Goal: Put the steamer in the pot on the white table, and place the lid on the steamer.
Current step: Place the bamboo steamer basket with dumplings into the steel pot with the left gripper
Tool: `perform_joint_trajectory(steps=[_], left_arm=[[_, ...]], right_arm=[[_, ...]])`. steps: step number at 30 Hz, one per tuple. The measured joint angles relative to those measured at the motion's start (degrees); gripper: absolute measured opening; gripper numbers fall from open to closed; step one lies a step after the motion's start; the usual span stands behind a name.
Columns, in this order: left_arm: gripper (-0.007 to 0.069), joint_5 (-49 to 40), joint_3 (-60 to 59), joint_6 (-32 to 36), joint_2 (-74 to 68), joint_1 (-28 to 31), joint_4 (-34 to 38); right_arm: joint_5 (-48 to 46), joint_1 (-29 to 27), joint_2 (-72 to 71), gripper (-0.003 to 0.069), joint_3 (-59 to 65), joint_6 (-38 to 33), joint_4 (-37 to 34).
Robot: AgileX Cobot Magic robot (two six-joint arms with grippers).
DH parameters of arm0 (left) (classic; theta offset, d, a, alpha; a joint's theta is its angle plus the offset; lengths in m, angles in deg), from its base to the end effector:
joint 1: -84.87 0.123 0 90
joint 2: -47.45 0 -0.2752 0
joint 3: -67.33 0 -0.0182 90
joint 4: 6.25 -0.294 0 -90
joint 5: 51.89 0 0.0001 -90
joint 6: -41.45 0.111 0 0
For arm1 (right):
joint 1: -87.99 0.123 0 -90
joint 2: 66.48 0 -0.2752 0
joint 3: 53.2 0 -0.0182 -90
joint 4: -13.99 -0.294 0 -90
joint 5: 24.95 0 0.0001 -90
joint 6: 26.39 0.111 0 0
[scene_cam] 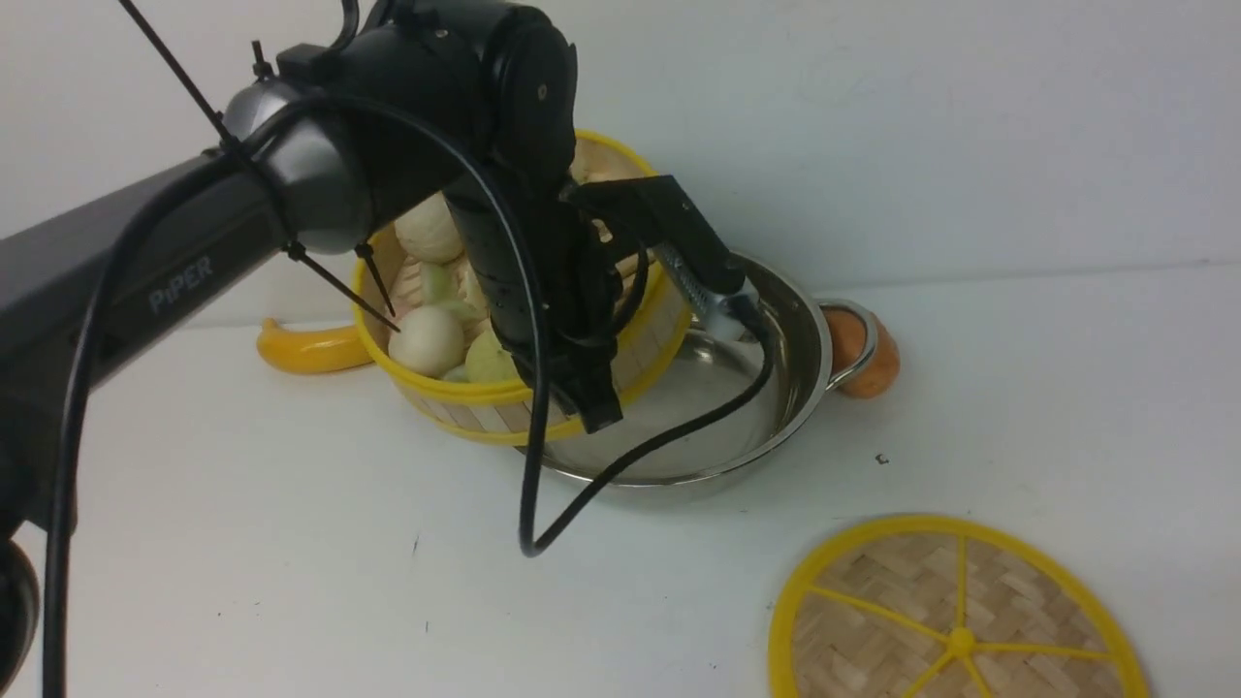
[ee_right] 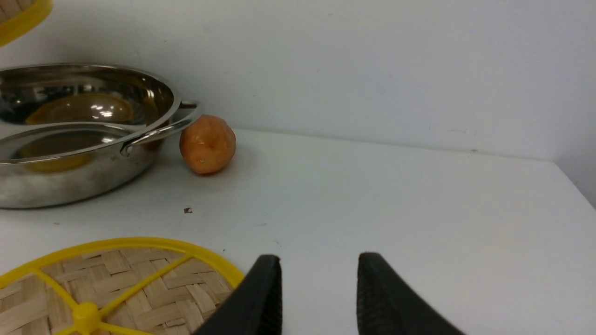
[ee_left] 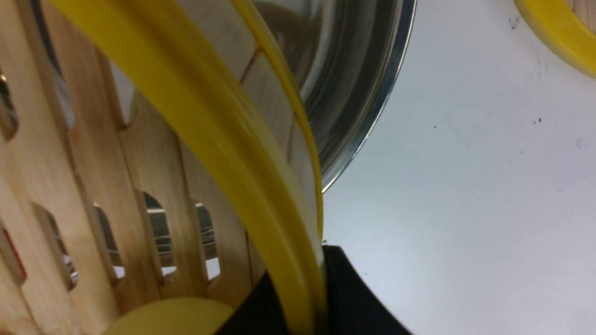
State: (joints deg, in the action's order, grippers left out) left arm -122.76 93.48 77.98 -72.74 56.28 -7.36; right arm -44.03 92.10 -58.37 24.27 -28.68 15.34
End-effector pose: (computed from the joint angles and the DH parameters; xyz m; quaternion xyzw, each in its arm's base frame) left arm 0.4064 -0.2192 0.2511 0.5351 0.8344 0.0186 0.1303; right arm 0.1264 0.0082 0.1744 -0.0506 0.7899 -0.0001 0.6111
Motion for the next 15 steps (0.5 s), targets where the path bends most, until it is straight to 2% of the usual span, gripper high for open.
perform_joint_trajectory(steps=[4, 15], left_arm=[[0.0027, 0.0, 0.0, 4.0, 0.0, 0.0, -1.7], [0.0027, 0.1, 0.0, 16.2, -0.3, -0.1, -0.7]], right_arm=[[0.0, 0.0, 0.0, 0.0248, 0.0, 0.0, 0.0], [0.0, 0.0, 0.0, 0.0248, 0.0, 0.0, 0.0]])
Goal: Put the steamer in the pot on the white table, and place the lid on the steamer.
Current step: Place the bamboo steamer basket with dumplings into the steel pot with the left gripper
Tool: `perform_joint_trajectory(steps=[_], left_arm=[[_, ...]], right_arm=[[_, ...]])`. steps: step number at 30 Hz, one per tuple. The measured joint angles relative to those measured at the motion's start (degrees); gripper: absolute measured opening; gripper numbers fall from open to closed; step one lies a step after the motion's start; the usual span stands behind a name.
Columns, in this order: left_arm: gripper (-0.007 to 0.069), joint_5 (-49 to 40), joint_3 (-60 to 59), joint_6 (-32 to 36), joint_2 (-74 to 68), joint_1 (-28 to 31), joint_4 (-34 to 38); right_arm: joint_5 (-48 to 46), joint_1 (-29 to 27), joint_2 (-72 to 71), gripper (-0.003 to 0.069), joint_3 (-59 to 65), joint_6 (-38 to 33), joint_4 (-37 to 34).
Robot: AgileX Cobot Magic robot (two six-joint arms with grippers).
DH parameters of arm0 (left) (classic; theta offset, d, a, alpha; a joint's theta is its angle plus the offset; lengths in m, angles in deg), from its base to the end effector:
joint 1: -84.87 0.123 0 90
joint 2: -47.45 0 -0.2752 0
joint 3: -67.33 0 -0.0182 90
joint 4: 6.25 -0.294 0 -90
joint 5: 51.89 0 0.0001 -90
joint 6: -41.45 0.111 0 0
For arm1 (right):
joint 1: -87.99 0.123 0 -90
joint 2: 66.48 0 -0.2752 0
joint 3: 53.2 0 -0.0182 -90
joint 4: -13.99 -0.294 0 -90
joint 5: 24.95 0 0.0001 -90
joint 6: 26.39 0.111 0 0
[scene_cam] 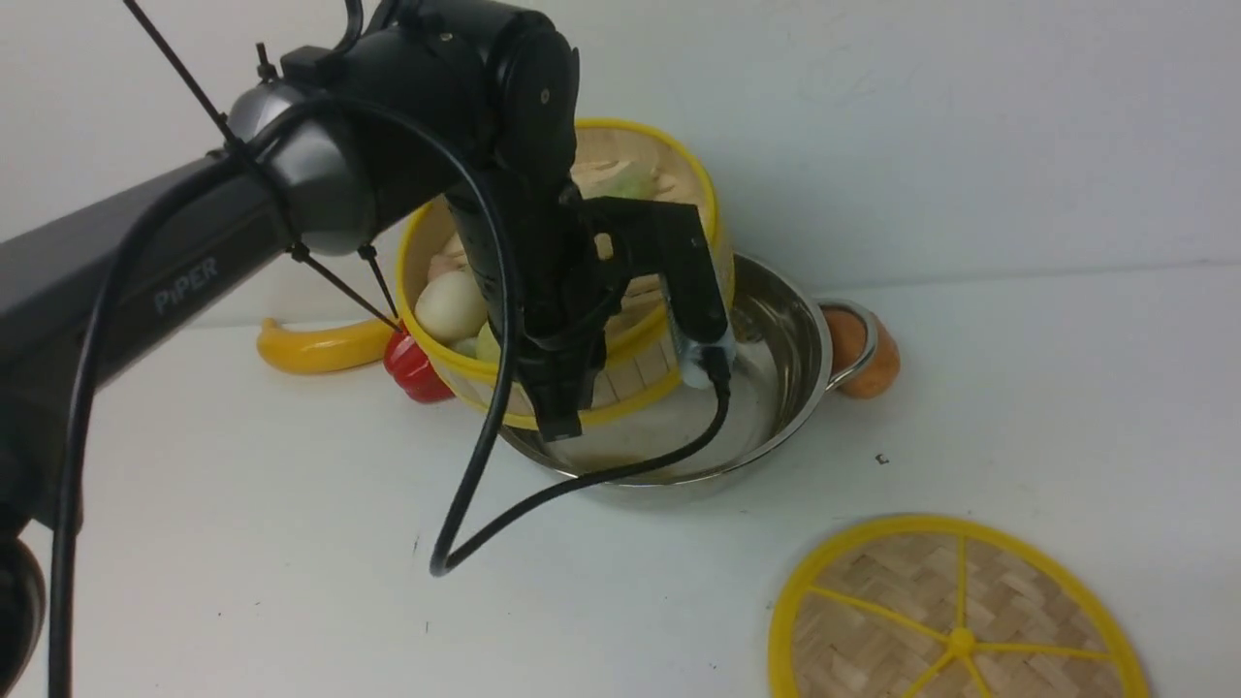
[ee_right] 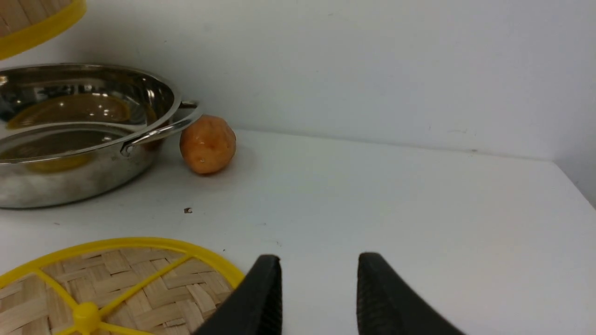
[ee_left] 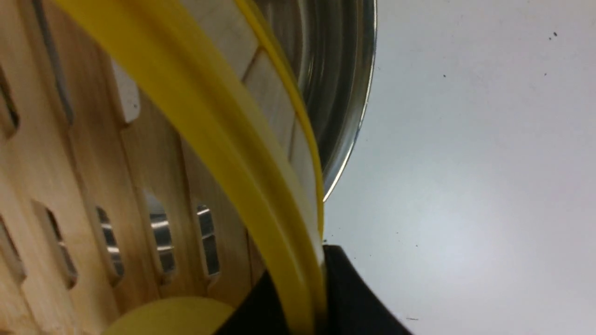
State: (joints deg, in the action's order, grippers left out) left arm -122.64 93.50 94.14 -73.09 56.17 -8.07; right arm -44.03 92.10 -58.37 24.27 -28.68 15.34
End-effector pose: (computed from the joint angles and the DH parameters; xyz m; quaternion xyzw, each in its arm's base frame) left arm 0.4075 -0.2193 0.2485 0.6489 0.7496 0.0421 0.1234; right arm 0.1264 0.0082 0.1744 -0.0506 0.7899 -0.0001 0.6111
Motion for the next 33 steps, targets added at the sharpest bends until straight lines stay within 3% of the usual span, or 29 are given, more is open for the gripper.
perform_joint_trajectory(steps=[18, 33], left_arm=[[0.0027, 7.6, 0.0, 8.6, -4.1, 0.0, 1.2], [0.0027, 9.2, 0.0, 10.0, -9.5, 0.0, 2.2]], right_arm=[[0.0, 0.0, 0.0, 0.0248, 0.0, 0.0, 0.0], [0.0, 0.0, 0.0, 0.0248, 0.0, 0.0, 0.0]])
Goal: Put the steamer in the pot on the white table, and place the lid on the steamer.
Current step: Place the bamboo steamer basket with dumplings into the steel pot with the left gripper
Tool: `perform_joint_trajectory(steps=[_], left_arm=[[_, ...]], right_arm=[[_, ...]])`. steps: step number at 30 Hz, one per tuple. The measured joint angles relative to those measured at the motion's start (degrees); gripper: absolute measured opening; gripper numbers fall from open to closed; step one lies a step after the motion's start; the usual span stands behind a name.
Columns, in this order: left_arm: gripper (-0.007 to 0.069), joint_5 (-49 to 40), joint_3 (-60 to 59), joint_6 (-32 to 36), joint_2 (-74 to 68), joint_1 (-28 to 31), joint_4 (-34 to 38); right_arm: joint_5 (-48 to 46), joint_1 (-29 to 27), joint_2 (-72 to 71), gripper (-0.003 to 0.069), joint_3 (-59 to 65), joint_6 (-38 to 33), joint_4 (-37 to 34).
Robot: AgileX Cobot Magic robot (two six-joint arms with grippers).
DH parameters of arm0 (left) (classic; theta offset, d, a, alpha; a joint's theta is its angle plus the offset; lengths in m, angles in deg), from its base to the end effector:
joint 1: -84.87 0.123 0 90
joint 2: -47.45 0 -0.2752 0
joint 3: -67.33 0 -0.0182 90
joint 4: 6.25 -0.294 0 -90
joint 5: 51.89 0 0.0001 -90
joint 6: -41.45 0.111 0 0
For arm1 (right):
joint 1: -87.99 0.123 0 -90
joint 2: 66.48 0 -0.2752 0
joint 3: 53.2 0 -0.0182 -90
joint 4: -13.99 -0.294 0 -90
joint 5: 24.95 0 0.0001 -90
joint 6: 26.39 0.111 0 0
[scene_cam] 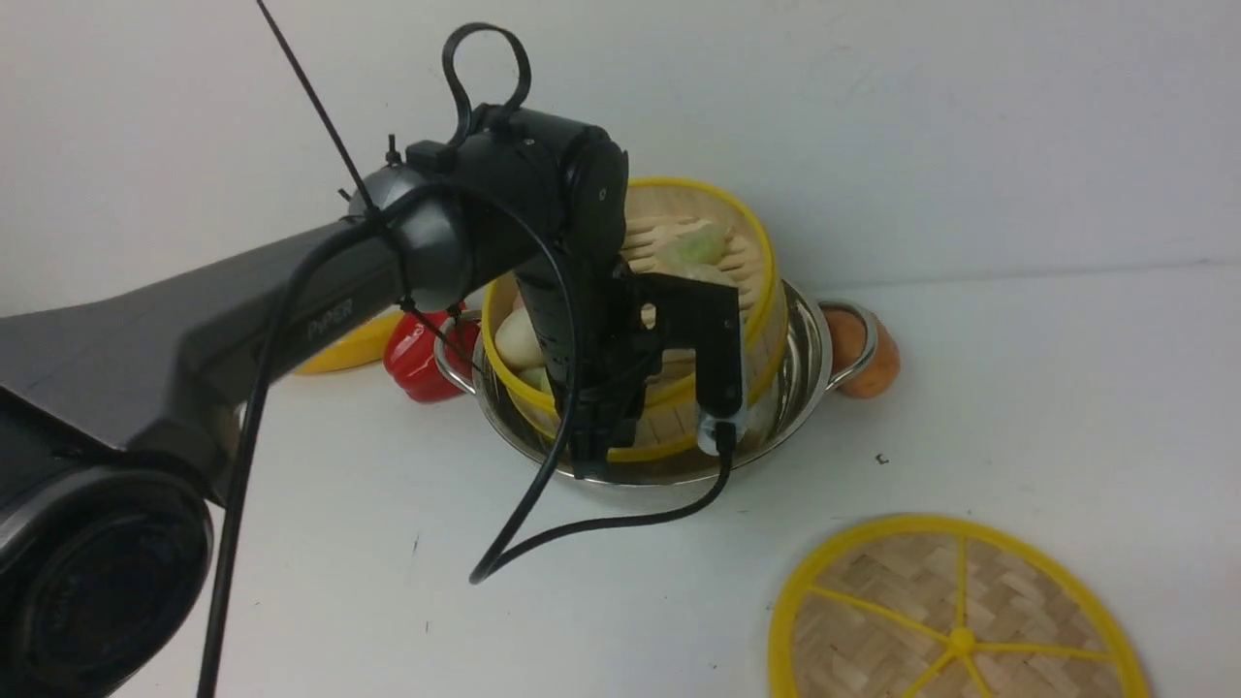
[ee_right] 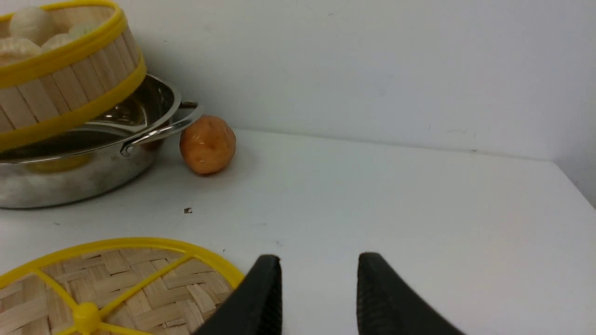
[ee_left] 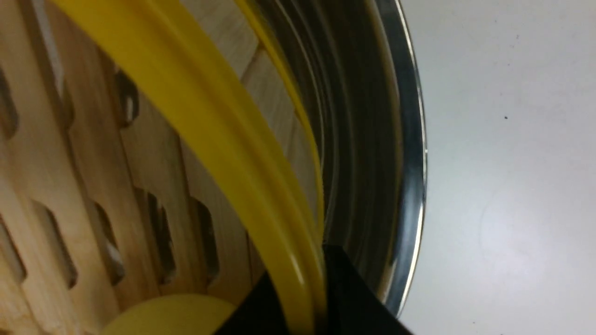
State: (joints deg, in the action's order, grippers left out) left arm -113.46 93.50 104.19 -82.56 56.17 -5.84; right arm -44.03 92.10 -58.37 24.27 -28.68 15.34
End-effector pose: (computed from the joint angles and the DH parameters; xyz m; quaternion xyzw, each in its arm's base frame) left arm 0.4335 -0.2381 0.1737 0.7092 0.6934 0.0340 0.1224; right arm 0.1264 0.0082 0.1744 -0.0506 0.7899 -0.0001 0.6111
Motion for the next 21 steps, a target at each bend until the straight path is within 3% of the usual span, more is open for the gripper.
perform_joint_trajectory(steps=[21], left_arm=[[0.0028, 0.3, 0.0, 2.1, -3.1, 0.0, 1.3]], right_arm=[[0.0, 0.0, 0.0, 0.0248, 0.0, 0.0, 0.0]])
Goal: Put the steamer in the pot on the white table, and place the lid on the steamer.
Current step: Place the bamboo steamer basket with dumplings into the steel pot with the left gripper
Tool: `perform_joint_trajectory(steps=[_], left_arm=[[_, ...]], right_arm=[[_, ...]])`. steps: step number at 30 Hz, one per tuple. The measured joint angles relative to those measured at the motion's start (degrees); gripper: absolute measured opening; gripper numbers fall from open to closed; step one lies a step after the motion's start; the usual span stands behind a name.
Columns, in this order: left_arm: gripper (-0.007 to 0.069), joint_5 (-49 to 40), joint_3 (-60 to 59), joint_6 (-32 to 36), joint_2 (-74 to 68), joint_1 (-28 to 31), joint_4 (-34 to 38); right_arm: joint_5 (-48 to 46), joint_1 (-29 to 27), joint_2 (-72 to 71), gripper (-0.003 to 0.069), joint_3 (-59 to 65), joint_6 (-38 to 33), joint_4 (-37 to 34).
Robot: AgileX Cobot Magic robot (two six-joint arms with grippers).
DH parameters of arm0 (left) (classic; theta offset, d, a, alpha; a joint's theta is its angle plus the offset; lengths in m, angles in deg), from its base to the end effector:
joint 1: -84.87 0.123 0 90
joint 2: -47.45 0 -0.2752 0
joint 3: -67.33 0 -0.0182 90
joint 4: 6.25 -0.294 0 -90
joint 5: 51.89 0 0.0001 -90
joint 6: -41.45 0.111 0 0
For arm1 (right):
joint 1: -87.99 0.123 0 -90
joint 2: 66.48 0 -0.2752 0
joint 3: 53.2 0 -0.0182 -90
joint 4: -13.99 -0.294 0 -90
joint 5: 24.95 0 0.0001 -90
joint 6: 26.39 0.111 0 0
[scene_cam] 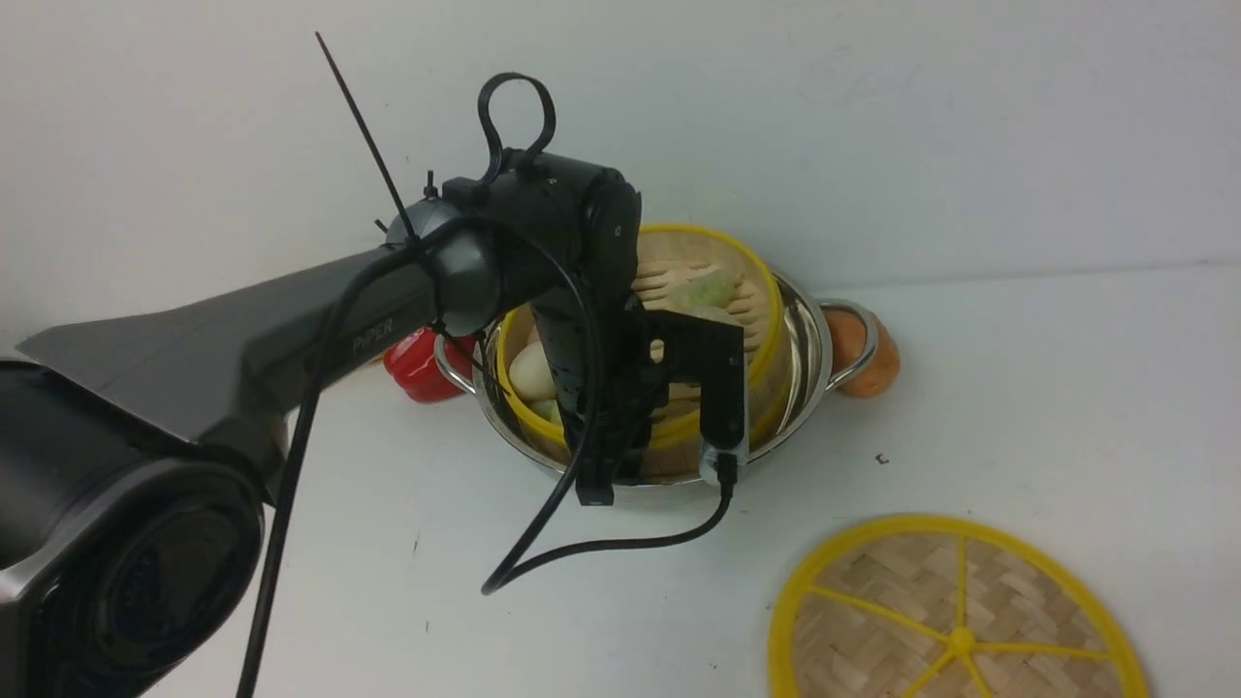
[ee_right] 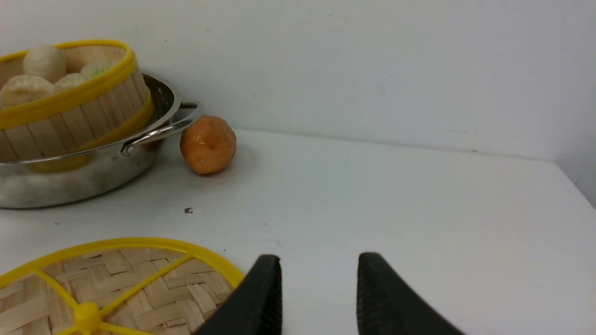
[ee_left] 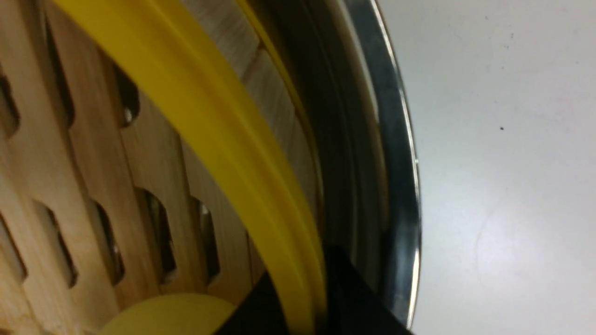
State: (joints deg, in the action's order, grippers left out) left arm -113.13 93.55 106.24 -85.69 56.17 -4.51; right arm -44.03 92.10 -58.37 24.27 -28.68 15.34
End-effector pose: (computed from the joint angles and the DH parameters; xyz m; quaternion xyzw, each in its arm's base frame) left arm 0.4349 -0.2415 0.1470 0.7203 0.6858 0.0186 0.1024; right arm 0.1264 0.0082 0.1744 -0.0506 0.7899 -0.0001 0.6111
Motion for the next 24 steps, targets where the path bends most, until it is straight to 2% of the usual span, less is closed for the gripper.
perform_joint_trajectory(steps=[5, 8, 11, 17, 21, 24], left_arm=[[0.0032, 1.4, 0.0, -0.1, 0.0, 0.0, -0.1], [0.0064, 1.6, 0.0, -0.2, 0.0, 0.0, -0.1], [0.0141, 1.7, 0.0, -0.1, 0.0, 0.0, -0.2], [0.0359, 3.0, 0.5, -0.4, 0.2, 0.0, -1.1], [0.0421, 4.1, 0.5, -3.7, 1.2, 0.0, -4.1], [0.0438, 4.1, 0.4, -10.2, 3.3, -0.1, -10.7]], right_arm=[[0.0, 0.0, 0.0, 0.0248, 0.0, 0.0, 0.0], [0.0, 0.0, 0.0, 0.0248, 0.0, 0.0, 0.0], [0.0, 0.0, 0.0, 0.0248, 0.0, 0.0, 0.0], [0.0, 0.0, 0.0, 0.0248, 0.0, 0.0, 0.0], [0.0, 0.0, 0.0, 0.0248, 0.0, 0.0, 0.0], [0.0, 0.0, 0.0, 0.0248, 0.0, 0.0, 0.0]])
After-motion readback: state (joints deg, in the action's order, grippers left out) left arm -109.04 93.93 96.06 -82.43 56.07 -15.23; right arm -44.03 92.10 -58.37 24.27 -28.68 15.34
